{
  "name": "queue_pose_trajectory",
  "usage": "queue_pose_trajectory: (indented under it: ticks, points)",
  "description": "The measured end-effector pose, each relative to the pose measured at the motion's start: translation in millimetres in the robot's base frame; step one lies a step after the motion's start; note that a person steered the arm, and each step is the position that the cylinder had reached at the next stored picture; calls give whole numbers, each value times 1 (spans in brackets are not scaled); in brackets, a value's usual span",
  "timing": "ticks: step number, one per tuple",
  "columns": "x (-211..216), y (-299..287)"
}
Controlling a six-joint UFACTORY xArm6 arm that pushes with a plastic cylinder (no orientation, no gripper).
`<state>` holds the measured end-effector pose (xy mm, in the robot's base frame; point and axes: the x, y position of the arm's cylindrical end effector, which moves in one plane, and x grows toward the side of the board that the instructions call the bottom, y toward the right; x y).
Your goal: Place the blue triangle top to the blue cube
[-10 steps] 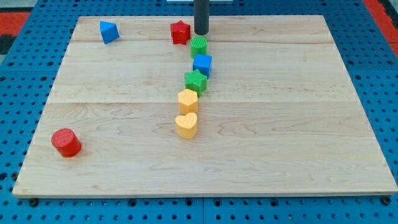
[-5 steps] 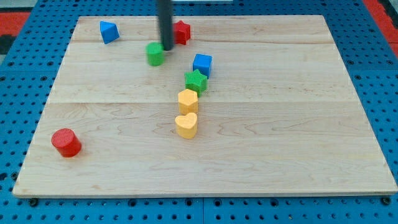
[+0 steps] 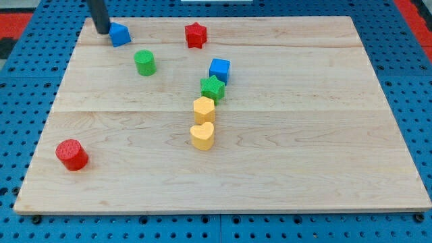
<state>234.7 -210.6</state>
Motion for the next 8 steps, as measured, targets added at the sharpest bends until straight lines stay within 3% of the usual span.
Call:
queue_pose_trajectory:
  ticks: [2, 3, 4, 7, 8]
  points:
    - [21, 97]
    - [30, 51]
    - [37, 44]
    - [65, 157]
    - [65, 169]
